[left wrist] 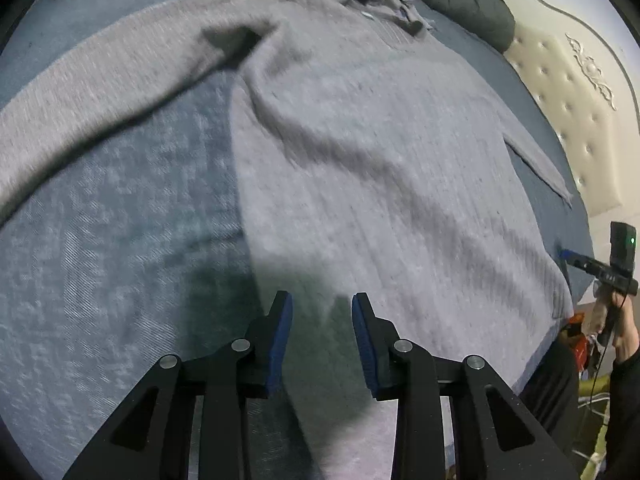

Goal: Fold clothes

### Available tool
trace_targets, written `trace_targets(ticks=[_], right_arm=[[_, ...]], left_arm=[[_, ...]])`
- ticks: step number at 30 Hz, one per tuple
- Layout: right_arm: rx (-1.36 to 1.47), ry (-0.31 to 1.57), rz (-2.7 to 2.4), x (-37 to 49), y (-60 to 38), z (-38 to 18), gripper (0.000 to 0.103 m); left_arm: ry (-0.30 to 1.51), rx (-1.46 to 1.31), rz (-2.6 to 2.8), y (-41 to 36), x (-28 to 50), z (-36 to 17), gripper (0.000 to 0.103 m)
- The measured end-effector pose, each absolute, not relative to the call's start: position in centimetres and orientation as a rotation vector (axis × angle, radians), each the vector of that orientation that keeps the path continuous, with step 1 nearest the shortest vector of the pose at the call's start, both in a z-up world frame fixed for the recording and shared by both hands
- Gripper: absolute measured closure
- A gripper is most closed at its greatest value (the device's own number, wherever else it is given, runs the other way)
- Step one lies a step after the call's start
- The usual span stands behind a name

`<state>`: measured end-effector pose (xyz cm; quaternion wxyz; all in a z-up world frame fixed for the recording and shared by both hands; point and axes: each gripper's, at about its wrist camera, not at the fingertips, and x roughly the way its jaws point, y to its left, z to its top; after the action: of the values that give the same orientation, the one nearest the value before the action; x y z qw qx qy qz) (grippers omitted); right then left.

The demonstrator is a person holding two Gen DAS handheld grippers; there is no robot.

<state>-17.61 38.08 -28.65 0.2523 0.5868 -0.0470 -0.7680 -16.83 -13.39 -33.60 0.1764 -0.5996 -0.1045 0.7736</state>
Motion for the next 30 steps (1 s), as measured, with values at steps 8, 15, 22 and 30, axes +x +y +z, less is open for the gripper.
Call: trace_targets(ticks=[8,15,22,30], right_arm=[[1.599,-0.113,-2.081,-16.5,37.9,-28.5,0.060],[1.611,-0.136,-2.087,-16.1,38.6,-28.6,0.060],[1.617,-0.151,-2.088,-16.1,38.8,-28.6,0.060],[1.625,-0.145,-2.077,-16.2,38.4,-28.7,0.060]], left_arm=[[-0.179,-1.704,2.175,-11.3,-16.2,-35.7,0.076],[-0.183,-1.643,2.175,-11.7,-15.6,-34.3,0.100],[-0.282,-1.560,2.210,-15.3,-14.1,-30.9,0.101],[-0.463,-1.558,2.247,-20.8,-12.7,-30.6,0.100]])
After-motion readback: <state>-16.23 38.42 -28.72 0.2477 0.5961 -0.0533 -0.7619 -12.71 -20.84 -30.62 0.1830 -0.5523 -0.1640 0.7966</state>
